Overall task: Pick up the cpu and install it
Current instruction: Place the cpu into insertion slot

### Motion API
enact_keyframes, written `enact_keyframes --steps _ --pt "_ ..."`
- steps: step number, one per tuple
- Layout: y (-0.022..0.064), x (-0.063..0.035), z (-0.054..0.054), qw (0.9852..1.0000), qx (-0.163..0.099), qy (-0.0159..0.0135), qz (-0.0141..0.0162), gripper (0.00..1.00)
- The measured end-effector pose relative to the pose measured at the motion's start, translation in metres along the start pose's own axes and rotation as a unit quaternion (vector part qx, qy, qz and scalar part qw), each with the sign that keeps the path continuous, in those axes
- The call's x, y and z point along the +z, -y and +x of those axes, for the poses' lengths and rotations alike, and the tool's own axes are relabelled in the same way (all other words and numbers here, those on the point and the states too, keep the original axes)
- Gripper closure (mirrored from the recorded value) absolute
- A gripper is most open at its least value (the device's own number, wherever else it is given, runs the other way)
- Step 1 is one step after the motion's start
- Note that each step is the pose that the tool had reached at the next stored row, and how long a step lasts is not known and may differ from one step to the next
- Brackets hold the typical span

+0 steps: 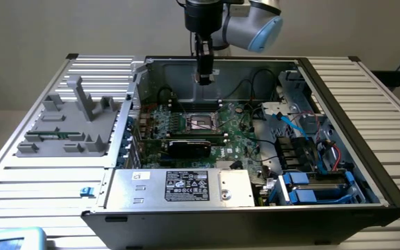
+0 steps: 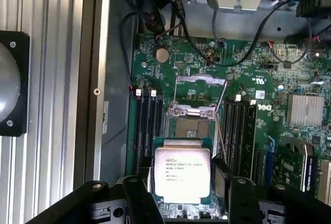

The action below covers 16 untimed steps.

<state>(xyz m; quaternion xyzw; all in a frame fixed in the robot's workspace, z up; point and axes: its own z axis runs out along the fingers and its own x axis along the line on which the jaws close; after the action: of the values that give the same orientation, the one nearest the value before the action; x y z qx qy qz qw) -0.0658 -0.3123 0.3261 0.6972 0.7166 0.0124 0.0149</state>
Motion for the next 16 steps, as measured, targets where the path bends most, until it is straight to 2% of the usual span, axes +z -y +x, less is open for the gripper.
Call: enact_keyframes --steps 2,6,14,15,16 --pt "0.0 0.0004 0.0 0.9999 0.012 -0.0032 -0.0003 0.44" --pt "0.0 0.0013 0.0 0.9993 0.035 -0.0118 -0.0012 0.44" --pt "0.0 0.0016 0.0 0.9992 0.038 -0.013 -0.0015 0.44" --pt "0.0 0.0018 -0.0001 0.9992 0.038 -0.0148 -0.0016 0.44" --pt "0.0 0.0023 0.0 0.9991 0.038 -0.0179 -0.0019 0.44"
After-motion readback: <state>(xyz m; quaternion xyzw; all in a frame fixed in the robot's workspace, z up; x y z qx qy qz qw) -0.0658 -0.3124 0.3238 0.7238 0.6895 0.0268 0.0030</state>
